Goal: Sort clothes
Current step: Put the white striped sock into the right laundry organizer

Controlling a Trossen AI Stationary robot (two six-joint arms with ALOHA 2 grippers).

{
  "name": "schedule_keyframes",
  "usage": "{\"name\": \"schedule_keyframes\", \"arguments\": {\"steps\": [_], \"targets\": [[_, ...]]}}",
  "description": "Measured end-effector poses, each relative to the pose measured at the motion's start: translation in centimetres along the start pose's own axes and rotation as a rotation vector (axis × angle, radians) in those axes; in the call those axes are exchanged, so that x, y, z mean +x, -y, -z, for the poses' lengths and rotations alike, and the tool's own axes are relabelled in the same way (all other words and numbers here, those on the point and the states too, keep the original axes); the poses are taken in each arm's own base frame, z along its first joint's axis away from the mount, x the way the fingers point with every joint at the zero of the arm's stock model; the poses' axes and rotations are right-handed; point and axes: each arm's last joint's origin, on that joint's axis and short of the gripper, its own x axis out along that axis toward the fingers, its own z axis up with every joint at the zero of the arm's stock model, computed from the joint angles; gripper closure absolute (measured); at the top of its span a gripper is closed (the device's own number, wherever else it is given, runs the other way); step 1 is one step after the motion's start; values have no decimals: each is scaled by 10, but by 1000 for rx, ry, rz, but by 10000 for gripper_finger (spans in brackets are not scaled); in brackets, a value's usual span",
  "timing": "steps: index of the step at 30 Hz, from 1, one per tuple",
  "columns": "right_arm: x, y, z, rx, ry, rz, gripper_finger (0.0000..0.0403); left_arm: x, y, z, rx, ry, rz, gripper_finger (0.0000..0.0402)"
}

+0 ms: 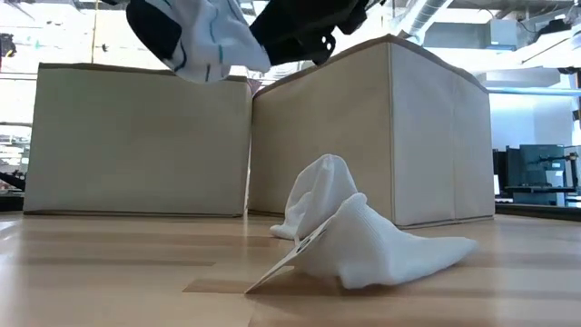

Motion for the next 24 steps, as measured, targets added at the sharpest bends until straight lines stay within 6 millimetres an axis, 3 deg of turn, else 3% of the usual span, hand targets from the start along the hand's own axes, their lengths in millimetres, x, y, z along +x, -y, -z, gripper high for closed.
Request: {"name": "schedule_keyframes", "arguments": {"steps": [6, 17, 21, 24], "targets": [[-1, 0, -6, 11, 61, -6, 233, 0, 0, 1, -6, -13, 1, 401], [-1, 1, -5, 41, 42, -71, 386, 0, 0, -2, -26, 14, -1, 401], [-1, 0, -5, 40, 41, -72, 393, 0, 0, -2, -30, 14, -1, 395], [-1, 0, -5, 39, 39, -73, 395, 0, 0, -2, -32, 14, -1, 368]]}}
